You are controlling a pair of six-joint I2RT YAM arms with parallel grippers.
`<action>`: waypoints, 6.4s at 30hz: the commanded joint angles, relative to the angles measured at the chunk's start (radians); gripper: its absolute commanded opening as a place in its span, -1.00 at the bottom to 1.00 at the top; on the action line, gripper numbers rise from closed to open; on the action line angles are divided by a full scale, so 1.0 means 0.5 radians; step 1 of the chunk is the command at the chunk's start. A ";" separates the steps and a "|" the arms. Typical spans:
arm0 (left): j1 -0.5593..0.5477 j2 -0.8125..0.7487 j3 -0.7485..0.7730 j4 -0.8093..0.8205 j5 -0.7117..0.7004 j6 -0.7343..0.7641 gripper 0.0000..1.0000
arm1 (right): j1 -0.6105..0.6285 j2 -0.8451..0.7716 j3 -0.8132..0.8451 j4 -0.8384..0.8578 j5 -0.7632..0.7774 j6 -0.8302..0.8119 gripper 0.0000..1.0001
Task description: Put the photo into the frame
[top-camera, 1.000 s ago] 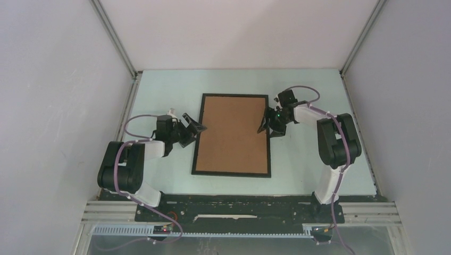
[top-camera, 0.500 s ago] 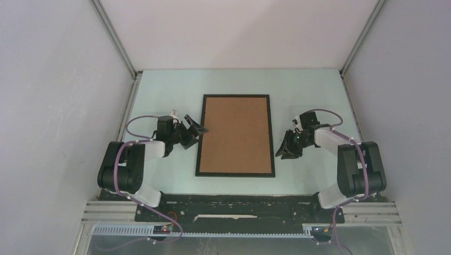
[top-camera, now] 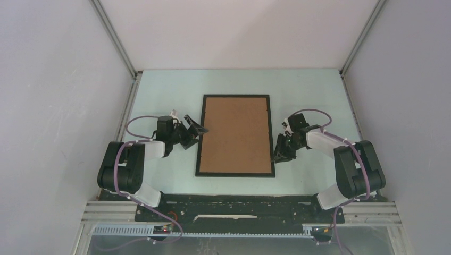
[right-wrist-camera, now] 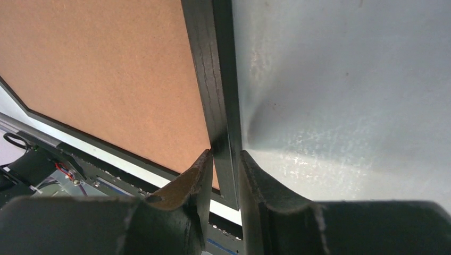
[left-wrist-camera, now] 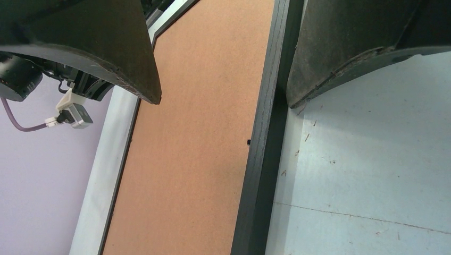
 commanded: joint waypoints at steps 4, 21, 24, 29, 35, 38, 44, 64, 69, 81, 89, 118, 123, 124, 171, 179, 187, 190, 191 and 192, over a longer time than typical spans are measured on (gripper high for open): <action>0.003 -0.012 -0.042 -0.078 0.060 0.020 0.94 | 0.038 0.017 -0.018 0.040 0.071 0.020 -0.36; 0.003 -0.006 -0.039 -0.077 0.066 0.022 0.94 | -0.107 -0.113 -0.116 0.087 -0.146 0.018 -0.25; 0.005 -0.007 -0.037 -0.077 0.067 0.022 0.94 | -0.150 -0.199 -0.123 0.102 -0.205 0.046 -0.21; 0.005 -0.003 -0.037 -0.074 0.073 0.024 0.94 | -0.190 -0.284 -0.123 0.001 0.021 0.021 -0.23; 0.005 0.000 -0.039 -0.065 0.075 0.019 0.94 | -0.068 -0.210 -0.116 0.009 0.107 0.038 -0.32; 0.003 -0.003 -0.042 -0.063 0.073 0.019 0.94 | -0.026 -0.162 -0.111 0.021 0.136 0.044 -0.33; 0.003 -0.004 -0.042 -0.061 0.072 0.020 0.94 | -0.011 -0.097 -0.109 0.068 0.155 0.032 -0.37; 0.004 0.005 -0.039 -0.059 0.086 0.019 0.94 | 0.089 0.200 0.125 -0.015 0.208 -0.117 -0.40; 0.005 0.007 -0.056 -0.022 0.098 0.006 0.94 | 0.197 0.303 0.240 -0.059 0.277 -0.097 -0.41; 0.002 0.045 -0.114 0.148 0.181 -0.064 0.95 | 0.390 0.596 0.593 -0.152 0.377 -0.020 -0.41; 0.000 0.060 -0.134 0.213 0.214 -0.089 0.96 | 0.483 0.834 0.869 -0.350 0.506 0.014 -0.39; -0.065 0.069 -0.289 0.581 0.200 -0.288 0.97 | 1.114 1.584 1.972 -1.091 1.321 0.853 -0.35; -0.082 0.051 -0.301 0.580 0.177 -0.297 0.98 | 1.016 1.336 1.891 -0.714 0.955 0.900 -0.34; -0.086 0.043 -0.304 0.580 0.164 -0.297 0.98 | 1.004 1.307 1.880 -0.643 0.899 0.911 -0.34; -1.293 -0.828 -0.410 -0.382 -0.424 -0.306 1.00 | 0.136 1.093 1.756 -0.137 0.242 -0.032 0.45; -1.113 -1.225 0.190 -1.221 -0.936 0.268 1.00 | -0.225 0.371 1.174 -0.086 0.156 0.086 0.42; -0.321 -0.748 0.645 -0.937 -0.988 0.384 1.00 | -0.326 -0.081 0.091 0.453 -0.228 0.332 0.12; -0.111 -0.384 0.837 -0.866 -0.852 0.433 1.00 | -0.350 -0.102 -0.064 0.551 -0.320 0.335 -0.11; -0.046 -0.259 0.913 -0.871 -0.795 0.441 1.00 | -0.359 -0.107 -0.093 0.558 -0.314 0.333 -0.18; 0.011 -0.141 0.974 -0.874 -0.744 0.442 1.00 | -0.372 -0.108 -0.112 0.561 -0.310 0.327 -0.21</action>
